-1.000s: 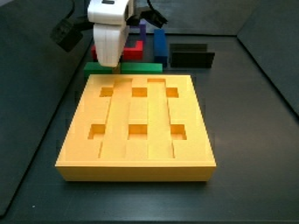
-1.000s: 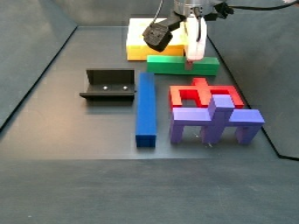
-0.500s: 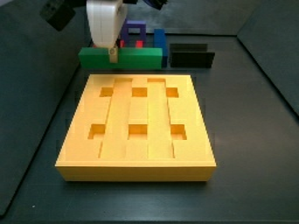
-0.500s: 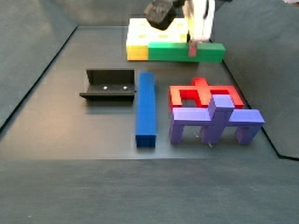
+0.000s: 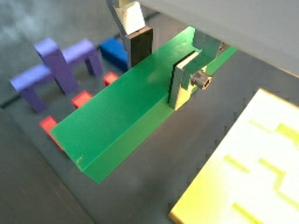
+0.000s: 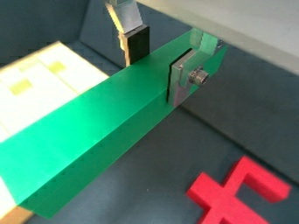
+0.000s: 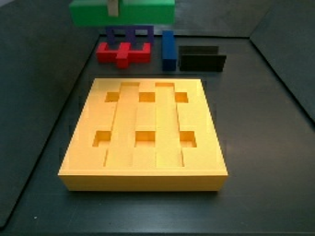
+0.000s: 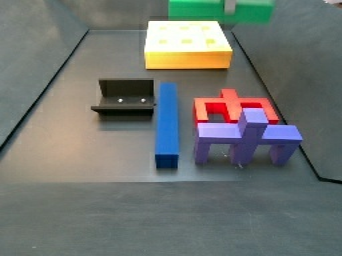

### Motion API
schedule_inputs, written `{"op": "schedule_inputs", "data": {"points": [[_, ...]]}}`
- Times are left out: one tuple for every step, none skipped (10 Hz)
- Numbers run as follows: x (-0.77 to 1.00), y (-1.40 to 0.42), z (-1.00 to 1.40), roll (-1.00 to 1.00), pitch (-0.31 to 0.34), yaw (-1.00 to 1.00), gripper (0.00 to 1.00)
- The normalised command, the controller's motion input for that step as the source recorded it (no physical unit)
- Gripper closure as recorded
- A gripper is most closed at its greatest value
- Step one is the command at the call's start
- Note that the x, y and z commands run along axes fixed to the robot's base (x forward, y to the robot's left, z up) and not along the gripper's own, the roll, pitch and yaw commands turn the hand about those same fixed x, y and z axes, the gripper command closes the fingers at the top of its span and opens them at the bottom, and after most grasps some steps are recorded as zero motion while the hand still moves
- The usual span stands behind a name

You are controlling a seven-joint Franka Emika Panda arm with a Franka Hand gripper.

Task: Pick up the green object. Move up. Move to above the board. Insert the green object.
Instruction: Move to above the board.

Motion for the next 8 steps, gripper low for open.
{"op": "schedule_inputs", "data": {"points": [[0.0, 0.0, 1.4, -0.08, 0.074, -0.01, 1.0], [0.0, 0.01, 1.4, -0.08, 0.052, -0.01, 1.0], [0.01, 0.01, 0.69, -0.08, 0.057, -0.01, 1.0], [0.02, 0.01, 0.31, -0.08, 0.062, -0.01, 1.0], [0.74, -1.4, 0.36, 0.01, 0.009, 1.0, 1.0], [0.73, -1.4, 0.34, 0.03, 0.013, 1.0, 1.0], [0.78, -1.4, 0.3, 0.04, 0.026, 1.0, 1.0], [0.89, -1.4, 0.33, 0.03, 0.038, 1.0, 1.0]]}}
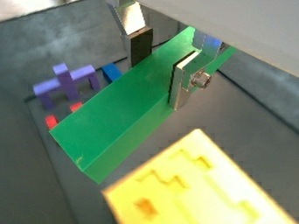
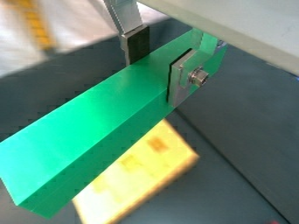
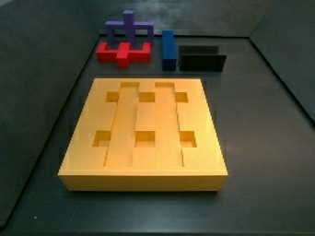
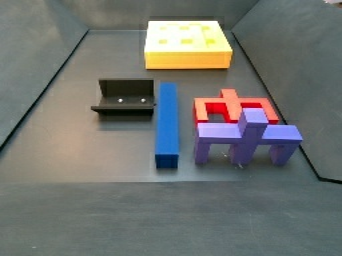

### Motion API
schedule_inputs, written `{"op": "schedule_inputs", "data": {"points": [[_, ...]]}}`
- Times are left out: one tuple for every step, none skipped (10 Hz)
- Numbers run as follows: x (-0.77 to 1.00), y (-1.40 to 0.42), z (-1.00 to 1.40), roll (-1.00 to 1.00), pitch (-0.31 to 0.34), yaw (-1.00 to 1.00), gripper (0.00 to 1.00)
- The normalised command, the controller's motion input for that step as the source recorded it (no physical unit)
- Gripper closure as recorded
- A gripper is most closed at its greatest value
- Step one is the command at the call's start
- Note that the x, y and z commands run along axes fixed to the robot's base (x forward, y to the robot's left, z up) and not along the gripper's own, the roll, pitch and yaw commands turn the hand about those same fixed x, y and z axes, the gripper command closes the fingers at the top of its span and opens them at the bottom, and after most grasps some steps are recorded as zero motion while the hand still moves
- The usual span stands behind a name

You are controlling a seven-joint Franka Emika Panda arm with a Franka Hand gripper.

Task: Pick up the green object. Move up. Move to above the board. Insert the green object.
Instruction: Move to above the board.

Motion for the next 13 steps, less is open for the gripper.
{"op": "schedule_inputs", "data": {"points": [[0.59, -0.96, 0.24, 0.04, 0.044, 1.0, 1.0], [0.31, -0.48, 0.13, 0.05, 0.053, 1.0, 1.0], [0.23, -0.32, 0.1, 0.05, 0.054, 1.0, 1.0], [0.12, -0.17, 0.06, 0.05, 0.058, 1.0, 1.0], [0.1, -0.12, 0.04, 0.05, 0.063, 1.0, 1.0], [0.09, -0.08, 0.02, 0.06, 0.072, 1.0, 1.0], [0.09, -0.06, 0.01, 0.06, 0.078, 1.0, 1.0], [0.08, -0.05, 0.01, 0.07, 0.087, 1.0, 1.0], [0.08, -0.04, 0.01, 0.07, 0.092, 1.0, 1.0], [0.08, -0.04, 0.01, 0.08, 0.105, 1.0, 1.0], [0.08, -0.04, 0.01, 0.09, 0.116, 1.0, 1.0], [0.08, -0.04, 0.01, 0.11, 0.135, 1.0, 1.0], [0.08, -0.03, 0.01, 0.12, 0.147, 1.0, 1.0]]}}
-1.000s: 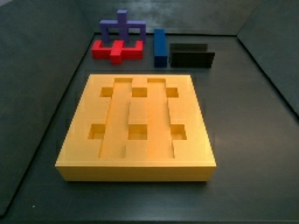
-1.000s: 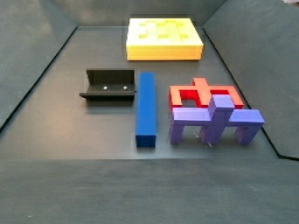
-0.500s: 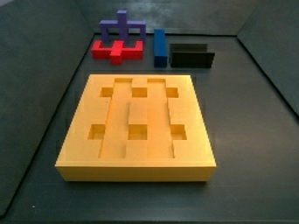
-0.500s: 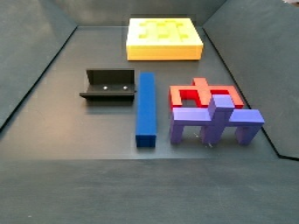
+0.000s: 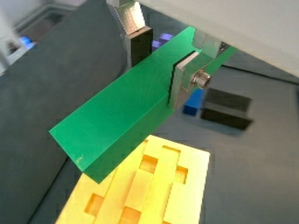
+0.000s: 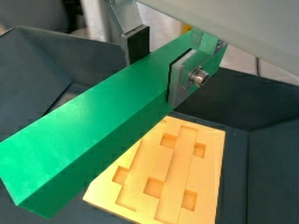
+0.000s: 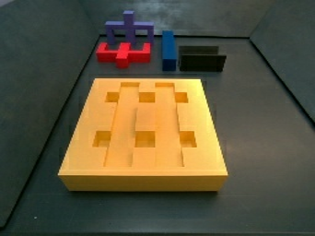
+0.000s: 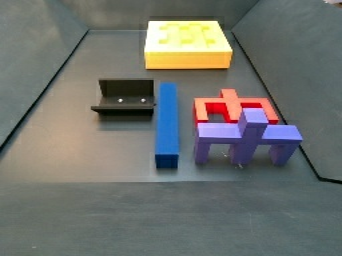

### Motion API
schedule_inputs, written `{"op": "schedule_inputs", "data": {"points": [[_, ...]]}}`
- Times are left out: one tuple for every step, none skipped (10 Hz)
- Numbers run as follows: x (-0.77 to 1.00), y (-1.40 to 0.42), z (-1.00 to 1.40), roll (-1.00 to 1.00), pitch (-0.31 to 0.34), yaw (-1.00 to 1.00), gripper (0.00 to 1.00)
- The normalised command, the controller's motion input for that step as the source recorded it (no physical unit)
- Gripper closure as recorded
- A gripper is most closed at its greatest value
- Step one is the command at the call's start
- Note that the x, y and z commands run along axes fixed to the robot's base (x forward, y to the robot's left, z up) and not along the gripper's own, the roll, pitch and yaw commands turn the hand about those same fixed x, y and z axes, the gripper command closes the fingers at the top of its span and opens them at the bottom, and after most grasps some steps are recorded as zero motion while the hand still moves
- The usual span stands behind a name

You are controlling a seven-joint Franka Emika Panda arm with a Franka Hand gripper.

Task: Pick up the green object. Move up. Move to above the board. Insert the green object.
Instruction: Move to above the board, then insert the green object.

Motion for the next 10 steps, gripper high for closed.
{"op": "schedule_inputs", "data": {"points": [[0.08, -0.03, 0.02, 0.15, 0.19, 1.0, 1.0], [0.08, -0.03, 0.02, 0.17, 0.213, 1.0, 1.0], [0.08, -0.04, 0.02, 0.21, 0.26, 1.0, 1.0], [0.1, -0.04, 0.02, 0.21, 0.248, 0.7, 1.0], [0.11, -0.05, 0.02, 0.2, 0.22, 0.45, 1.0], [0.1, -0.04, 0.02, 0.18, 0.187, 0.26, 1.0], [-0.06, 0.0, -0.39, -0.17, -0.034, 0.0, 1.0], [-0.13, 0.0, -0.56, -0.25, -0.071, 0.0, 1.0], [-0.11, 0.0, -0.52, -0.29, -0.106, 0.0, 1.0], [-0.06, -0.03, -0.45, -0.31, -0.127, 0.0, 1.0]]}}
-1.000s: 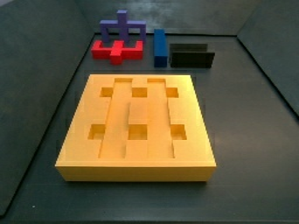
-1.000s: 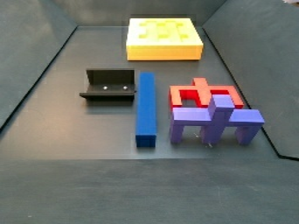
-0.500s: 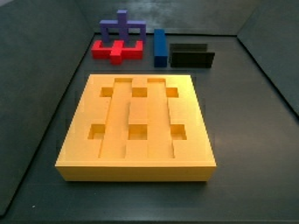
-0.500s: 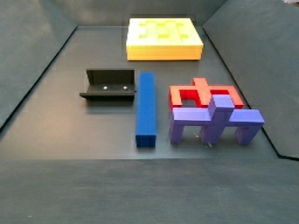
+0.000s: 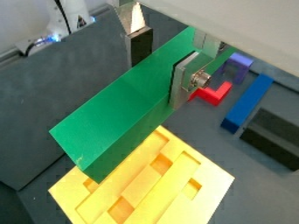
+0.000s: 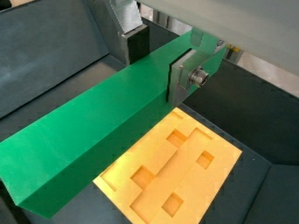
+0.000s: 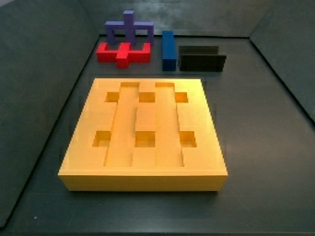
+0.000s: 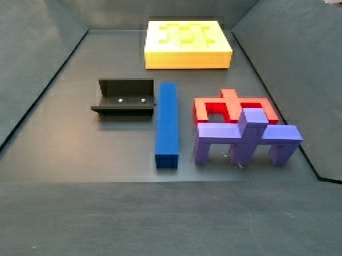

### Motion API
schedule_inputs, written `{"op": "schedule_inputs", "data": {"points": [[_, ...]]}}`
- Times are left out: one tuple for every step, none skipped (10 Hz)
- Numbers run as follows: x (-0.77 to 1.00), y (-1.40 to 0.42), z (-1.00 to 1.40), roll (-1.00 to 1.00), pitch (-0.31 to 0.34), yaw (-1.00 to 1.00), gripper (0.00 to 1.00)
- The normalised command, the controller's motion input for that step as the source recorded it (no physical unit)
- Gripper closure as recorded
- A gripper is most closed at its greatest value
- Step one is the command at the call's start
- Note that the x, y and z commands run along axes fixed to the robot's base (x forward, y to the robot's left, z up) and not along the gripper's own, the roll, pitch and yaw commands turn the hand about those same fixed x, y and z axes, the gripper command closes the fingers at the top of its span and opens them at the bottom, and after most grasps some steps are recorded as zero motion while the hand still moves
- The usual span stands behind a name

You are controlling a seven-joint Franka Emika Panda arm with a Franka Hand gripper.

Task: Pick up the green object. Move up. Move to above the board. Insert the green object.
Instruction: Insert the green object.

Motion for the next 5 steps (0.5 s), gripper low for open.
{"op": "schedule_inputs", "data": {"points": [[-0.08, -0.01, -0.44, -0.32, -0.11, 0.01, 1.0], [-0.17, -0.04, -0.41, -0.32, -0.1, 0.16, 1.0], [-0.23, -0.1, -0.49, -0.26, -0.11, 0.23, 1.0], [-0.22, -0.09, -0.53, -0.24, -0.103, 0.25, 1.0], [-0.21, -0.07, -0.55, -0.21, -0.114, 0.23, 1.0]]}}
